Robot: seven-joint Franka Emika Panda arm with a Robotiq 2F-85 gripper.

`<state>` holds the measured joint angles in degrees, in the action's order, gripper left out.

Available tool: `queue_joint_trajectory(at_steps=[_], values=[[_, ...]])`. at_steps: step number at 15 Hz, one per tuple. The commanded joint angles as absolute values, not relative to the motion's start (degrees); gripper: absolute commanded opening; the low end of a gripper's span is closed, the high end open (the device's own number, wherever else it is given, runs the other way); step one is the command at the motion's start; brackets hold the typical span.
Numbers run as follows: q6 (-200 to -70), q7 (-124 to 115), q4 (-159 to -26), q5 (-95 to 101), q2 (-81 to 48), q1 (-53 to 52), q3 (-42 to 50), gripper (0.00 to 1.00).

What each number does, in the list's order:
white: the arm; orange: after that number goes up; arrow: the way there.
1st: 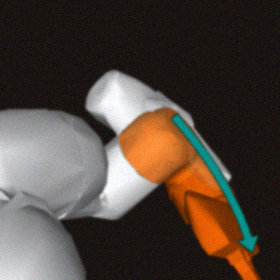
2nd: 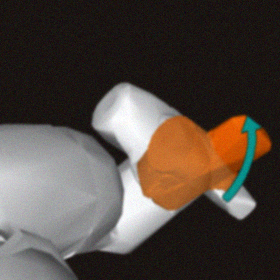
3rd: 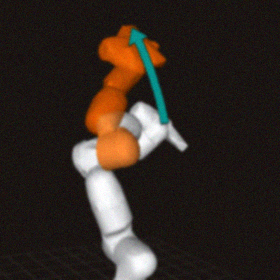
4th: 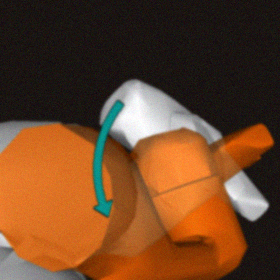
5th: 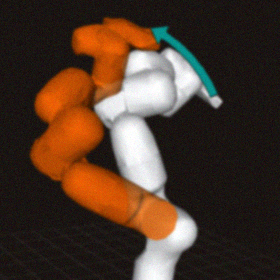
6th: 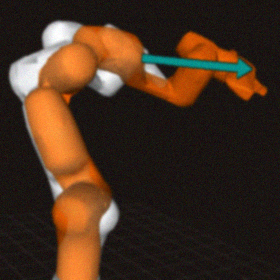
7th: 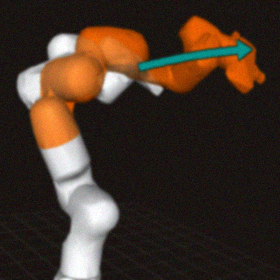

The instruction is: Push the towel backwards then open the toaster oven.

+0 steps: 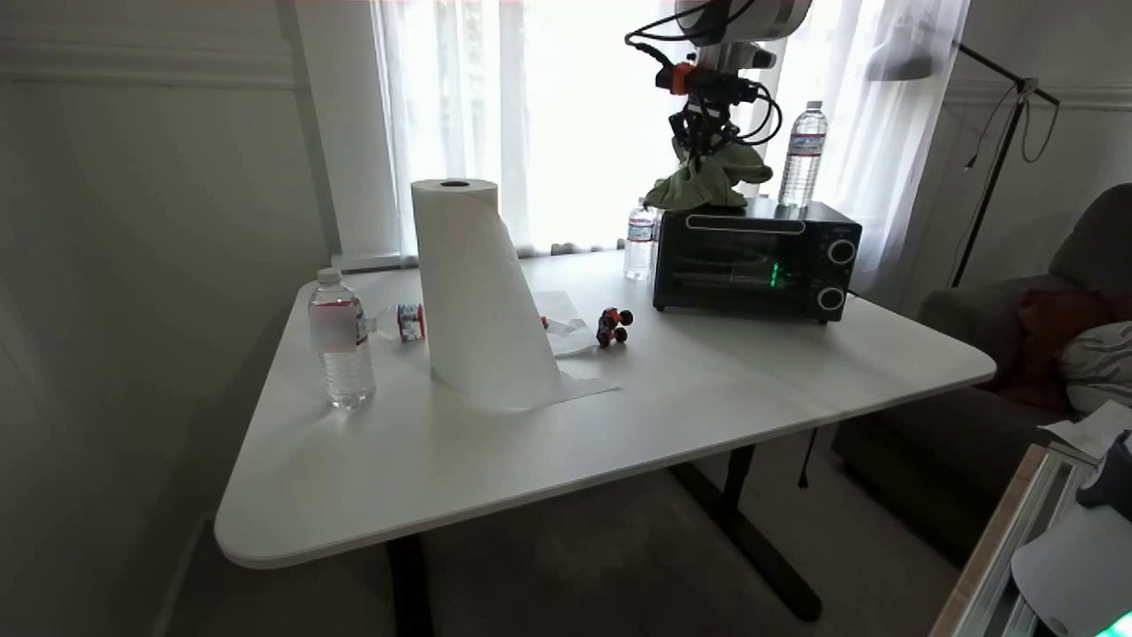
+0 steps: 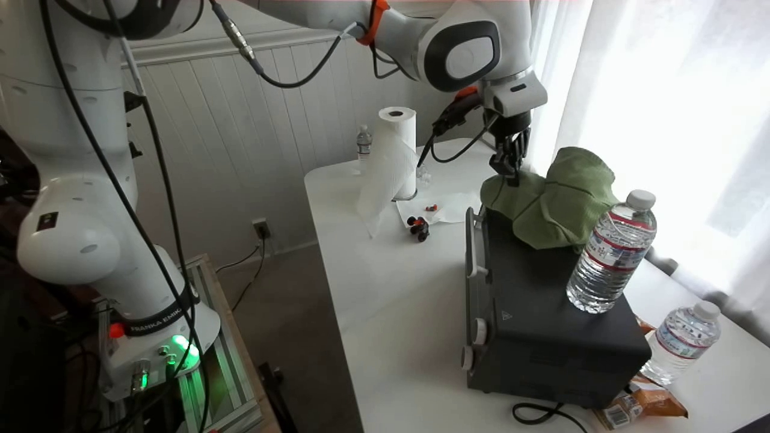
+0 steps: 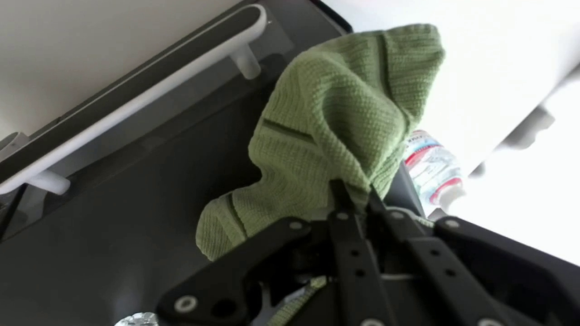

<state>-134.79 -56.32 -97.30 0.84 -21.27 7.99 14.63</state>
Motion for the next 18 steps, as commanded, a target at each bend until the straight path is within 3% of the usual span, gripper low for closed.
queue_joint_trajectory(at_steps=[1,8,9,18], values=[[-140.12,-67.43,-96.10,2.49,-23.51,6.26,17.18,0.02],[-141.65,-81.62,-96.35,8.88,-26.61,3.03,20.25,0.02],[-140.99,-81.67,-96.46,9.32,-26.55,2.96,20.11,0.29],[-141.16,-64.46,-104.51,6.78,-16.78,6.53,15.66,0.90]])
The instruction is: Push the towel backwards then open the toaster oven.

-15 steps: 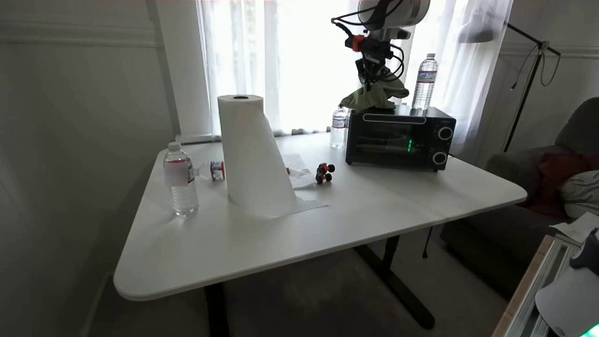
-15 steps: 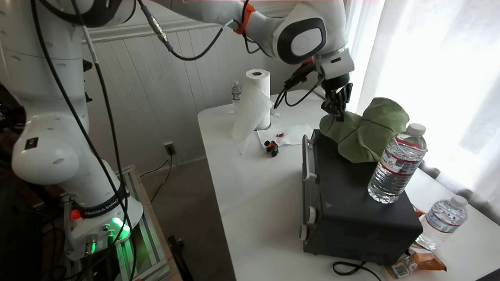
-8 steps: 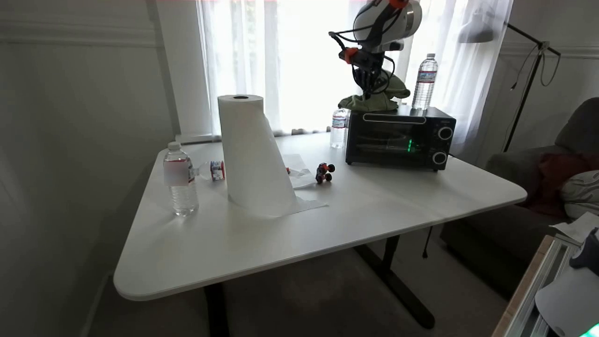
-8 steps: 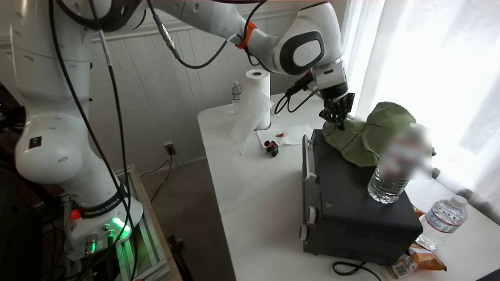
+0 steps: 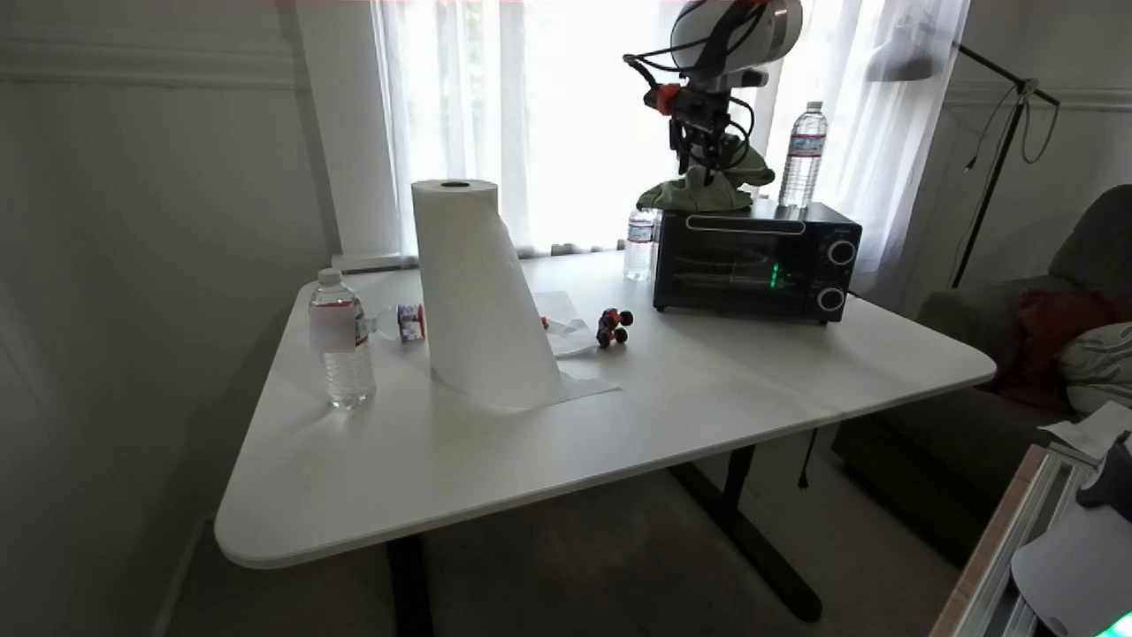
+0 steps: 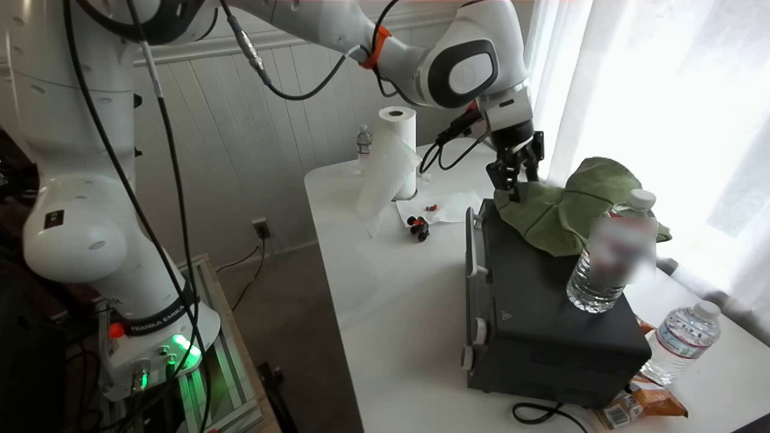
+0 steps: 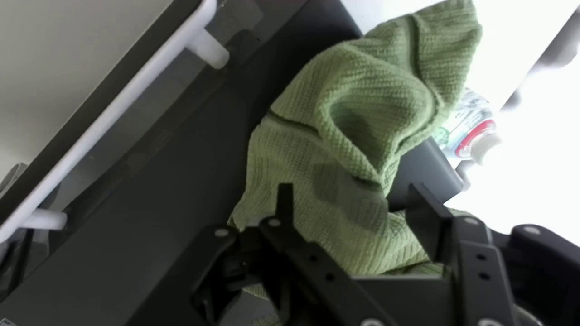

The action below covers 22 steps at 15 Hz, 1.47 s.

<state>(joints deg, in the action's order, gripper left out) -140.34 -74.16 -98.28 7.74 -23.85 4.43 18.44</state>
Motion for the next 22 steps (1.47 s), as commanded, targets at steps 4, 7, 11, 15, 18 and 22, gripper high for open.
queue_joint_trajectory(at_steps=[4,7,11,15,18,22], values=[[-137.37,-49.87,-110.81,5.34,-9.04,7.83,14.24,1.00],[-134.34,-38.68,-114.01,3.01,-6.17,9.02,13.68,1.00],[-129.52,-25.59,-116.07,2.60,-6.13,10.10,14.13,1.00],[-130.13,-27.06,-114.51,3.60,-7.94,9.99,14.57,1.00],[-130.13,-27.22,-114.39,3.60,-7.99,9.91,14.53,1.00],[-132.17,-27.98,-114.40,5.53,-9.05,9.64,14.68,1.00]])
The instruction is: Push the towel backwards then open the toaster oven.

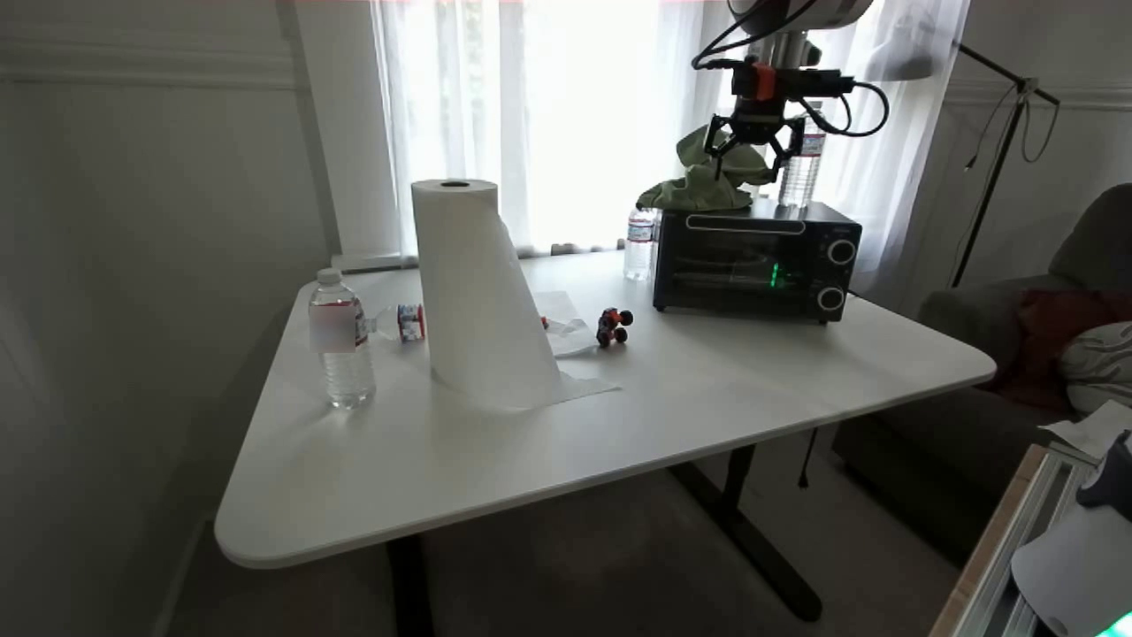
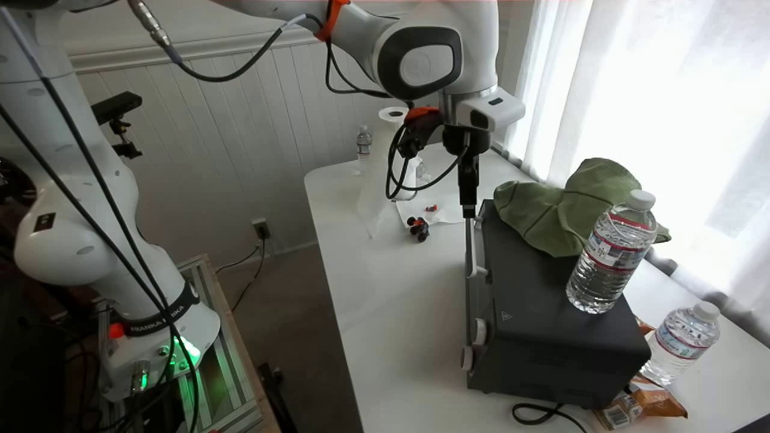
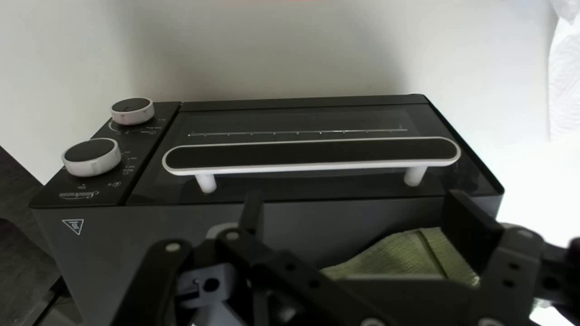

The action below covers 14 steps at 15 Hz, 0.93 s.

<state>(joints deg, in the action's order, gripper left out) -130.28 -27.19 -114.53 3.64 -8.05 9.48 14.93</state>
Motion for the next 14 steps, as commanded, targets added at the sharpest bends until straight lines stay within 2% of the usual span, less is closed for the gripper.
queue_joint_trajectory(at_steps=[1,3,4,5,14], values=[[-133.25,-28.15,-114.31,6.84,-9.65,9.59,14.88,1.00],[-134.54,-28.01,-114.11,8.32,-10.88,9.64,15.19,1.00],[-134.72,-27.54,-113.99,8.41,-11.50,9.70,15.23,0.93],[-134.99,-27.39,-113.92,8.21,-12.18,9.72,15.26,0.74],[-139.26,-28.23,-113.27,8.62,-15.63,9.01,16.08,0.09]])
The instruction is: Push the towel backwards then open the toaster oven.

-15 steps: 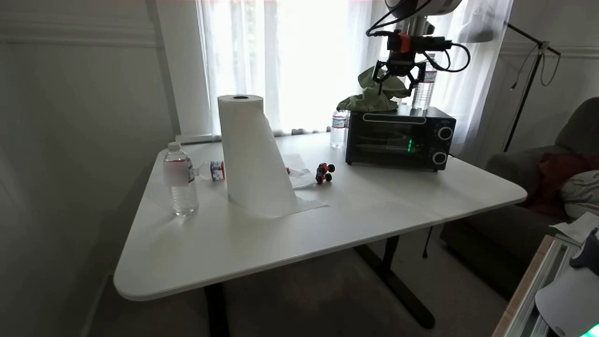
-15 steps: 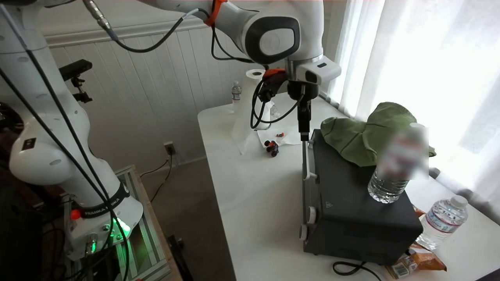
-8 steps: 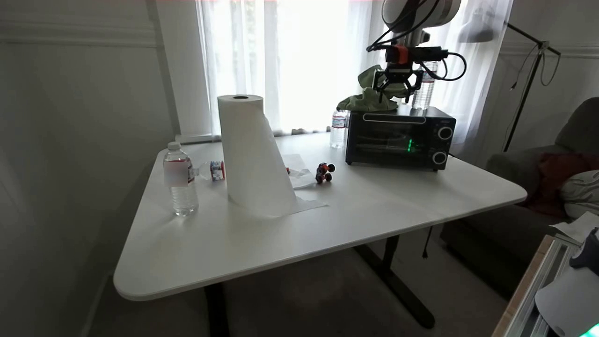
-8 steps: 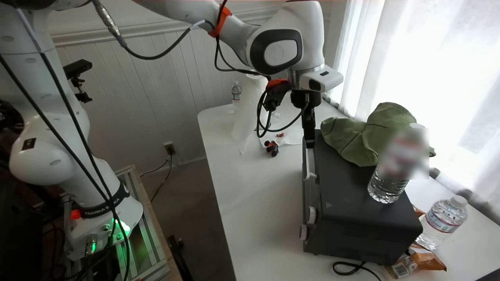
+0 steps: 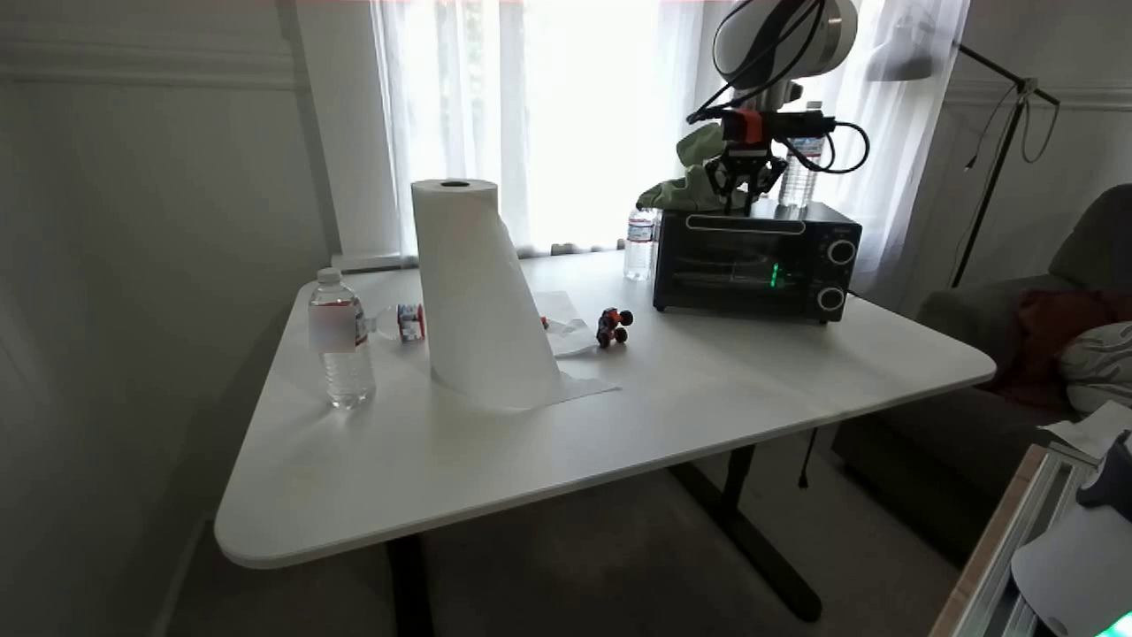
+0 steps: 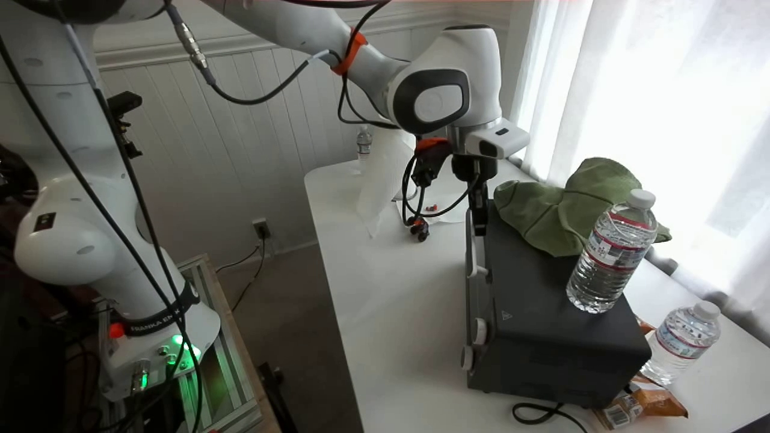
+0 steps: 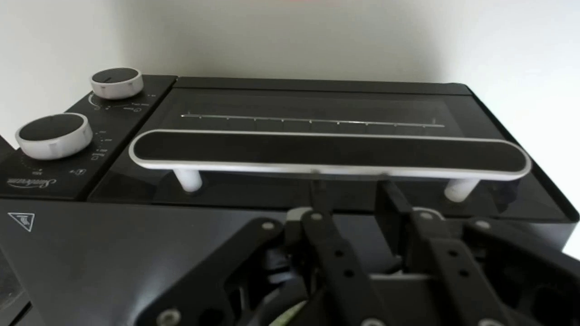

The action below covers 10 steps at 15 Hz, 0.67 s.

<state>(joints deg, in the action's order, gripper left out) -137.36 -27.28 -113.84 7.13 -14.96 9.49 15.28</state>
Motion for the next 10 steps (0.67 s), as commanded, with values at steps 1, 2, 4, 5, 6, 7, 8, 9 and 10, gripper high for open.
queue_joint_trajectory(at_steps=[1,2,4,5,6,7,8,9,10], values=[[-139.40,-28.00,-113.20,8.42,-15.69,9.07,16.12,0.03],[-139.67,-28.15,-113.22,8.56,-15.79,9.02,16.30,0.01],[-138.83,-27.93,-113.09,8.78,-16.07,8.93,16.51,0.00],[-138.61,-27.92,-113.13,9.03,-16.21,8.85,16.61,0.00],[-137.70,-27.33,-113.20,8.74,-16.20,8.91,16.45,0.00],[-136.71,-27.06,-113.28,8.76,-16.13,8.87,16.38,0.00],[-134.94,-26.07,-113.46,8.47,-15.79,8.93,16.14,0.00],[-133.01,-25.66,-113.67,8.22,-15.39,8.87,15.97,0.00],[-131.27,-25.06,-113.80,8.20,-14.98,8.84,15.81,0.00]])
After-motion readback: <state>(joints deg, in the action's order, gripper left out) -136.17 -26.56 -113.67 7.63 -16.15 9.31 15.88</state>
